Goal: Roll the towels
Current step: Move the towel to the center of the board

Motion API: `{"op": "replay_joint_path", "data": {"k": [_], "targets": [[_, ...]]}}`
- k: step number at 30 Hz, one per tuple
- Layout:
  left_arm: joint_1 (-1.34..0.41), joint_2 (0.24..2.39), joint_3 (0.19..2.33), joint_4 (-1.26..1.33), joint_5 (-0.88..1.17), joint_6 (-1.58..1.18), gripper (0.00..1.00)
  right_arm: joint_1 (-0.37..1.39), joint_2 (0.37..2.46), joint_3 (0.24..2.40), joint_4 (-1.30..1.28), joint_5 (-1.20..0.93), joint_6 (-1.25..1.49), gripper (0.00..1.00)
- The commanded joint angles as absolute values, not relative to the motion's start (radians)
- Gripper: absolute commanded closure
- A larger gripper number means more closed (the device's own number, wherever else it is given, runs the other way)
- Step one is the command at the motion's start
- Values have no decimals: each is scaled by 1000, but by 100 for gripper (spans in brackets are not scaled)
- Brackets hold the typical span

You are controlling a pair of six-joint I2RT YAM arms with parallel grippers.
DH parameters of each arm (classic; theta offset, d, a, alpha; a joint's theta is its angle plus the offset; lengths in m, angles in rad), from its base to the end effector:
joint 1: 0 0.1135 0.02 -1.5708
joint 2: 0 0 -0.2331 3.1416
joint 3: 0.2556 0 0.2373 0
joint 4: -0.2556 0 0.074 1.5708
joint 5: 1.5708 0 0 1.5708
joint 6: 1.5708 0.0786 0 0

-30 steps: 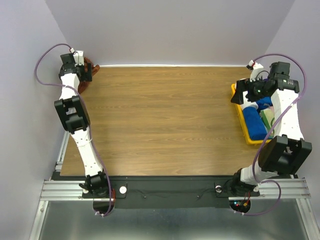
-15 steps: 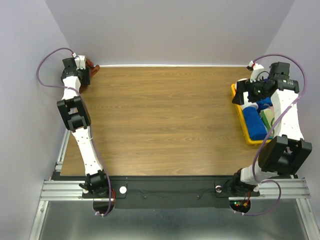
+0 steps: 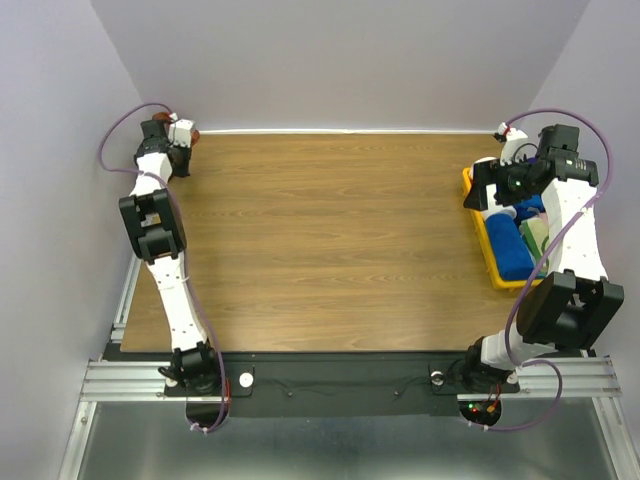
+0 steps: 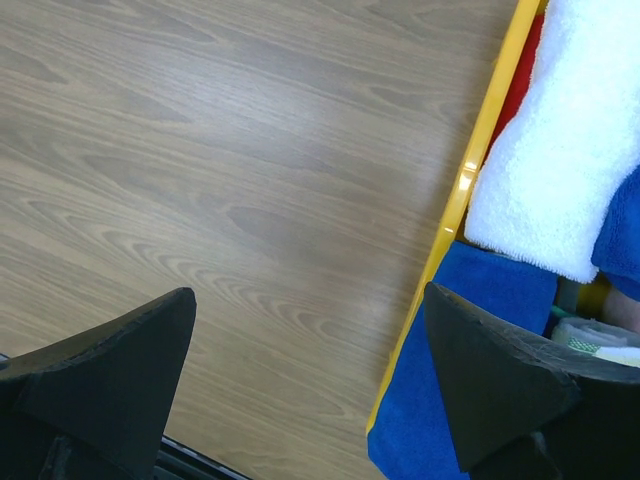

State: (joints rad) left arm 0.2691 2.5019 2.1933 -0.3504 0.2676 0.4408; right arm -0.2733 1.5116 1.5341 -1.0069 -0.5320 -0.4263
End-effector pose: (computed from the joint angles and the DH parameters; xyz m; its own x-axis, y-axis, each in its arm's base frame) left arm 0.5477 0.1295 0.1484 -0.5573 0.2731 -0.7841 0.2022 0.9606 0.1909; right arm 0.3120 -0.0460 0.2933 -0.7147 -0.1697 -0.6786 -0.3659 0.9175 0.1559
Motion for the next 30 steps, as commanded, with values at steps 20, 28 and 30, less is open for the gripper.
{"op": "replay_joint_path", "data": {"k": [20, 28, 30], "targets": [[284, 2442, 2267, -272, 66, 459, 37, -265, 1503, 1552, -1006, -568, -410, 0], [311, 2588, 2385, -262, 38, 449, 30, -261, 1520, 1566, -1003, -522, -396, 0], [314, 2605, 2382, -255, 51, 453, 30, -261, 1523, 1562, -1003, -511, -394, 0]]}}
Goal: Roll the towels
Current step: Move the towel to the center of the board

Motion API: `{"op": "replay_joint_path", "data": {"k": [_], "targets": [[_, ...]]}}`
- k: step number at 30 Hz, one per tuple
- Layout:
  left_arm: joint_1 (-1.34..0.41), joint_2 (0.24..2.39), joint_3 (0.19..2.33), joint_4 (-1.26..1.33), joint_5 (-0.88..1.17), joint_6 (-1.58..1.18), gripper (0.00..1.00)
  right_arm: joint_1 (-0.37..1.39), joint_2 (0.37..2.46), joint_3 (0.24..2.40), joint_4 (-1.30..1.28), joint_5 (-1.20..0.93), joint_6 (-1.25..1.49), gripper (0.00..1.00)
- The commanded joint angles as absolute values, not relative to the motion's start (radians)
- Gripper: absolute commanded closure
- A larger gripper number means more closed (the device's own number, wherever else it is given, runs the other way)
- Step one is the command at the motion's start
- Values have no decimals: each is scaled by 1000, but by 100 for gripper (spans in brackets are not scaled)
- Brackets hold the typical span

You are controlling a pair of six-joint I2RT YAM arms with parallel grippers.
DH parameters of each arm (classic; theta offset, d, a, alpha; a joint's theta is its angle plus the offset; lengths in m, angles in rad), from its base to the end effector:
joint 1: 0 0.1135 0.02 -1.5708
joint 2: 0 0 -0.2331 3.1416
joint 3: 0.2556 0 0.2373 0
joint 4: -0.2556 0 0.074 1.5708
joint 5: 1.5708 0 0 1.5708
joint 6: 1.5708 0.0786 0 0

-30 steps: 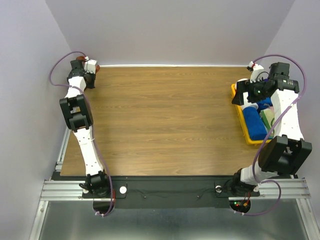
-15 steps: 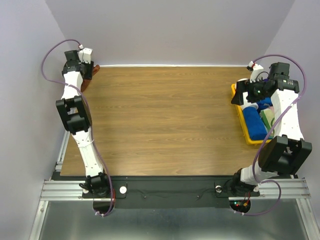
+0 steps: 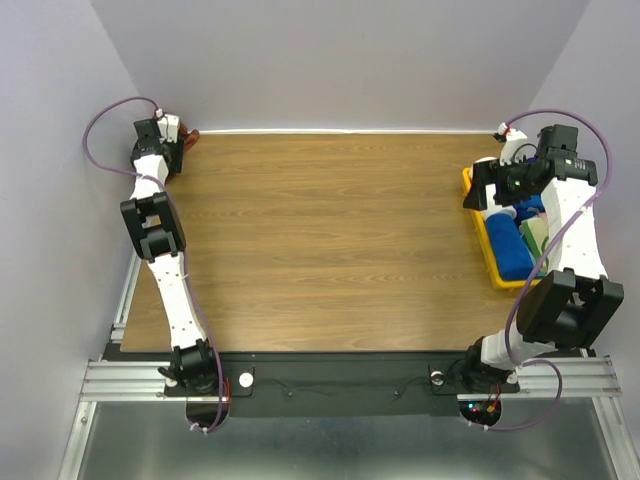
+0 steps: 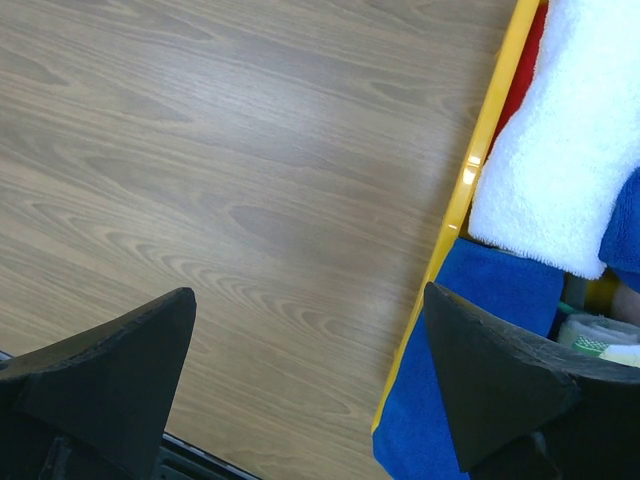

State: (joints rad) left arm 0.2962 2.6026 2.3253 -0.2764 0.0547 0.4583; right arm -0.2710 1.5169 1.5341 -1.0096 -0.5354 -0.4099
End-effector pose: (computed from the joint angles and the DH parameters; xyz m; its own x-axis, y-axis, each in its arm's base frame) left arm 0.5627 0.1672 0.1478 -0.5603 0.2909 -0.7755 0.0010 0.9365 0.3505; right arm 0.3127 -0.0453 0.2916 -0.7246 -0.1544 -0.6716 -0.3568 0.9178 0.1739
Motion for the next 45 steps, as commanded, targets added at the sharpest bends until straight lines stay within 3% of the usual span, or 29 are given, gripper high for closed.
{"op": "replay_joint_path", "data": {"k": [1, 2, 5, 6, 10, 13, 20, 31, 32, 33, 35, 36, 37, 41, 45], "targets": [[318, 2609, 2381, -256, 58, 460, 31, -261, 1522, 1563, -1000, -506, -396, 0], [318, 2612, 2376, -253, 64, 465, 33, -259, 1523, 1562, -999, -502, -394, 0], [319, 2628, 2373, -247, 104, 471, 56, -258, 1531, 1571, -999, -502, -385, 0], [322, 2628, 2373, -247, 112, 472, 73, -258, 1532, 1575, -999, -500, -382, 0], [307, 2599, 2367, -277, 181, 515, 100, -255, 1534, 1575, -999, -511, -380, 0], [262, 2485, 2284, -293, 186, 618, 100, -249, 1525, 1565, -999, -535, -387, 0], [4, 2006, 1719, -262, 248, 817, 100, -238, 1505, 1557, -980, -607, -396, 0], [-392, 1738, 1148, -423, 342, 918, 99, -229, 1517, 1529, -951, -673, -411, 0], [-412, 1738, 1138, -434, 354, 899, 95, -229, 1519, 1517, -951, -678, -413, 0], [-425, 1738, 1135, -446, 373, 888, 81, -227, 1520, 1510, -951, -681, -416, 0], [-446, 1733, 1147, -501, 450, 881, 70, -215, 1523, 1480, -951, -687, -422, 0], [-446, 1718, 1155, -534, 478, 870, 49, -207, 1523, 1473, -951, -687, -425, 1], [-446, 1704, 1163, -552, 503, 868, 44, -199, 1523, 1462, -950, -684, -425, 1], [-434, 1617, 1233, -584, 603, 825, 42, -109, 1543, 1443, -916, -673, -402, 7], [-315, 1611, 1334, -632, 676, 782, 45, 27, 1604, 1454, -844, -626, -347, 19]]}}
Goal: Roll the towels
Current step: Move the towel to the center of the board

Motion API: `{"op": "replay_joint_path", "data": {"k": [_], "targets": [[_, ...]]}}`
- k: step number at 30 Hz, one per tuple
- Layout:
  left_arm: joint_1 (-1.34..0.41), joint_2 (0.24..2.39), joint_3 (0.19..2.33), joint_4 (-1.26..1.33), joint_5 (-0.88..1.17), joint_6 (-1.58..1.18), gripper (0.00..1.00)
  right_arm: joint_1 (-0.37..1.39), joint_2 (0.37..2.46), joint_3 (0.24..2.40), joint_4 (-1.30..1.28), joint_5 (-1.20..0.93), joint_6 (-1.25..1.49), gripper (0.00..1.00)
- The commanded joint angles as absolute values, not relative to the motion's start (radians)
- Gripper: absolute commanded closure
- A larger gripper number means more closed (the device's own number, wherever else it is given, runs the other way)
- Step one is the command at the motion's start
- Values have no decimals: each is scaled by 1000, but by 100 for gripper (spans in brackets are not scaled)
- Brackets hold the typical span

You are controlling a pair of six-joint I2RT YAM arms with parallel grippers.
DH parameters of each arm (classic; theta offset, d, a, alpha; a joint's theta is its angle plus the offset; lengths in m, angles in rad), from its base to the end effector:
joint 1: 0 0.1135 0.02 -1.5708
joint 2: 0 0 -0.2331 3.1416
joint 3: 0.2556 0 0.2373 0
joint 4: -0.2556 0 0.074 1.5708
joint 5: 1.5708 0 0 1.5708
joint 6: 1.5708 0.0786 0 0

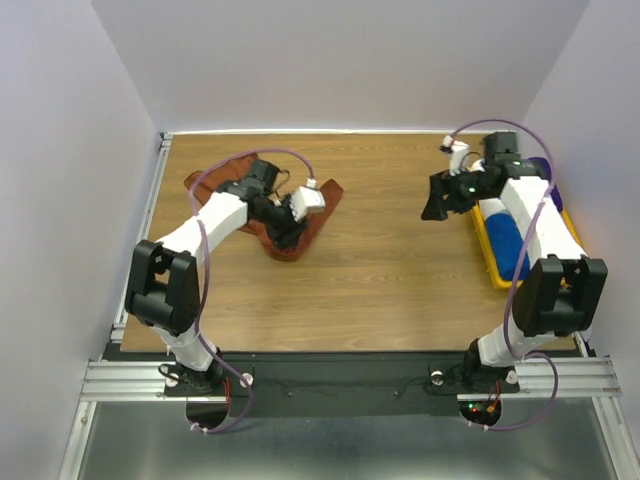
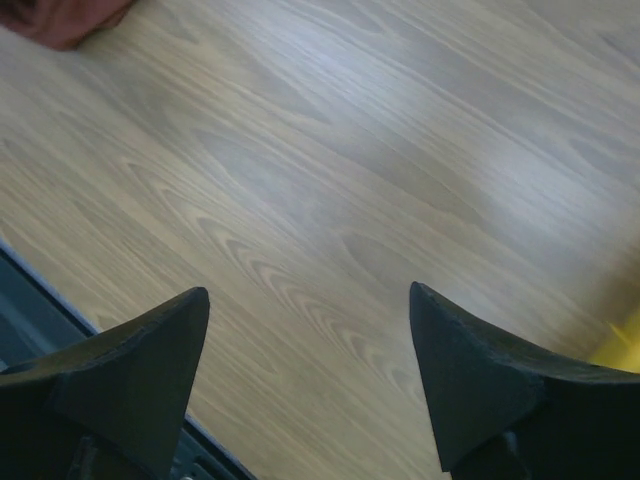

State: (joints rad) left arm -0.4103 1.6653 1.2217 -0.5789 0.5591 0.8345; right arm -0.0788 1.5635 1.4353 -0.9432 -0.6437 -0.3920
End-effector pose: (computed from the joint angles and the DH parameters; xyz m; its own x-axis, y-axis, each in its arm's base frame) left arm 0.3029 -0.1772 0.1812 -0.0871 0.7229 -0.6855 0.9772 0.1957 0.0822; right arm 0.3219 0.0219 0.2566 -0.7234 -0.2494 -0.6439 -0.5409 0.7842 0.3039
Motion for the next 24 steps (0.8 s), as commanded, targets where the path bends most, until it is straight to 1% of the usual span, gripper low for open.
{"op": "replay_joint_path", "data": {"k": [1, 6, 7, 10, 11, 12, 14, 15, 17, 21, 24], "targets": [[-292, 1621, 1359, -630, 680, 757, 47, 85, 1620, 1462, -813, -611, -321, 20], [-112, 1702, 1408, -595, 719, 700, 47, 250, 1753, 1534, -710, -549, -238, 22], [-68, 1715, 1416, -537, 700, 674, 46, 274, 1785, 1569, -692, -535, -204, 23], [-19, 1755, 1431, -428, 562, 577, 44, 348, 1909, 1641, -620, -497, -137, 23], [-8, 1769, 1439, -372, 520, 556, 44, 362, 1942, 1710, -603, -494, -123, 24], [-8, 1810, 1469, -361, 450, 540, 44, 389, 2019, 1750, -603, -497, -112, 24], [35, 1859, 1514, -367, 405, 534, 44, 422, 2095, 1863, -601, -495, -75, 25], [40, 1897, 1538, -361, 372, 523, 45, 431, 2159, 1903, -601, -497, -65, 24], [54, 1930, 1561, -345, 327, 514, 46, 457, 2218, 1986, -597, -477, -35, 23], [57, 2008, 1581, -344, 270, 525, 47, 497, 2331, 2048, -542, -433, -5, 20], [57, 2057, 1591, -376, 245, 532, 48, 514, 2397, 2103, -537, -423, 43, 20]]}}
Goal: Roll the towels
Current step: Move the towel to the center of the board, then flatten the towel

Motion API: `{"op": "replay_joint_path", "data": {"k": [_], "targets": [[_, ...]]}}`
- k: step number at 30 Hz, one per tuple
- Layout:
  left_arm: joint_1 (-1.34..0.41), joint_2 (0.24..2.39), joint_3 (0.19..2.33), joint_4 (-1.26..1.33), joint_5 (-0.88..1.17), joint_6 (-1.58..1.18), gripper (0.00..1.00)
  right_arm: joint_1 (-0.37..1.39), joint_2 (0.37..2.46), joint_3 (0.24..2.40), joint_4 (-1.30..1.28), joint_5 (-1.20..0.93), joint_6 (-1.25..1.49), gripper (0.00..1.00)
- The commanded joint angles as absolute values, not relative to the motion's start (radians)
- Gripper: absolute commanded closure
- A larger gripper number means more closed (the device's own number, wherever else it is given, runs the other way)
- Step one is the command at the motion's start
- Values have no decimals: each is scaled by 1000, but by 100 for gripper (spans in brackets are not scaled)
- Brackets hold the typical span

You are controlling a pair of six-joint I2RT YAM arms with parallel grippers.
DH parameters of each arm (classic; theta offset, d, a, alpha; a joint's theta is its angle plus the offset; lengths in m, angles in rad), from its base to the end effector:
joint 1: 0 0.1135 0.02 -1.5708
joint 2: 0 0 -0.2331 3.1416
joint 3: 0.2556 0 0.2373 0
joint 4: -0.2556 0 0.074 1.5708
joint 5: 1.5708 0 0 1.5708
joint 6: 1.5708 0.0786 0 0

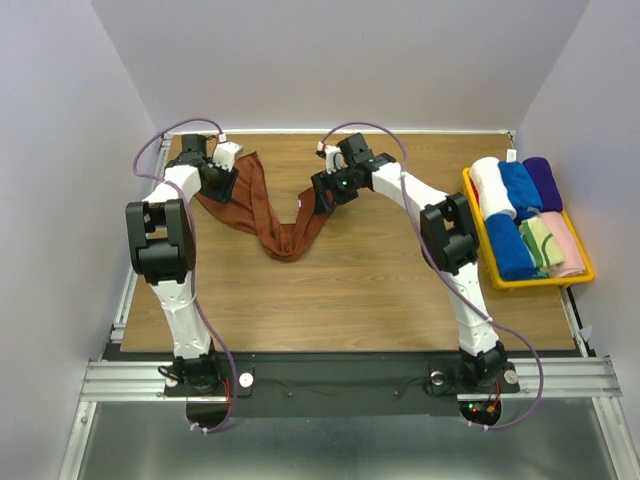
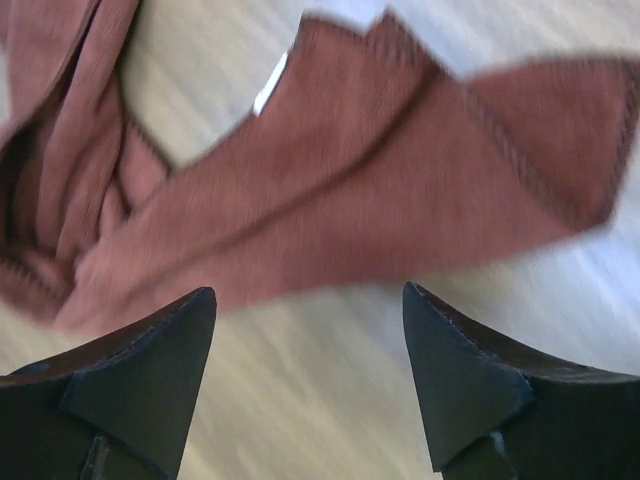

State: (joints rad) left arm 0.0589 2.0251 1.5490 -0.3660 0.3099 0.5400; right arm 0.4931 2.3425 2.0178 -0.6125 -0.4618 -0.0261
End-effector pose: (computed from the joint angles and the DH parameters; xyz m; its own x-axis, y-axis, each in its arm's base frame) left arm 0.4536 0.0027 0.1600 -0.5634 0.4573 -0.6881 0.5087 0.8483 0.1472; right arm 0.4281 0.2698 0.1478 -0.6925 -0.3987 -0.6012 -0.6744 0.6536 0.3435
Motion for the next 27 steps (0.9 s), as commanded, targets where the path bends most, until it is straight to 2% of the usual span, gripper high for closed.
{"op": "replay_joint_path", "data": {"k": [1, 6, 8, 9, 11, 12, 14, 15, 18, 22, 24, 26, 27], "targets": [[58, 2057, 1579, -377, 241, 543, 48, 521, 2433, 2132, -537, -416, 52, 20], [58, 1996, 1456, -394, 244, 574, 49, 529, 2470, 2119, -525, -419, 75, 27], [57, 1971, 1399, -403, 238, 578, 50, 531, 2465, 2073, -512, -429, 83, 45], [58, 1948, 1382, -411, 233, 587, 50, 531, 2462, 2057, -511, -431, 83, 64], [61, 1922, 1344, -429, 215, 597, 52, 529, 2430, 1976, -511, -420, 61, 81], [63, 1893, 1304, -436, 212, 607, 54, 529, 2377, 1932, -511, -416, 36, 99], [66, 1861, 1263, -462, 207, 618, 60, 520, 2303, 1849, -509, -405, 9, 99], [66, 1826, 1221, -472, 204, 630, 65, 512, 2222, 1742, -509, -402, 8, 99], [69, 1755, 1133, -508, 210, 650, 73, 483, 2067, 1538, -511, -403, -63, 100], [67, 1681, 1033, -583, 267, 681, 78, 465, 1929, 1300, -511, -405, -127, 99], [67, 1637, 996, -655, 340, 744, 77, 466, 1855, 1247, -549, -431, -172, 100], [67, 1597, 982, -733, 397, 790, 67, 465, 1816, 1220, -618, -437, -224, 80], [67, 1551, 985, -748, 446, 826, 58, 459, 1766, 1216, -632, -440, -235, 72]]}}
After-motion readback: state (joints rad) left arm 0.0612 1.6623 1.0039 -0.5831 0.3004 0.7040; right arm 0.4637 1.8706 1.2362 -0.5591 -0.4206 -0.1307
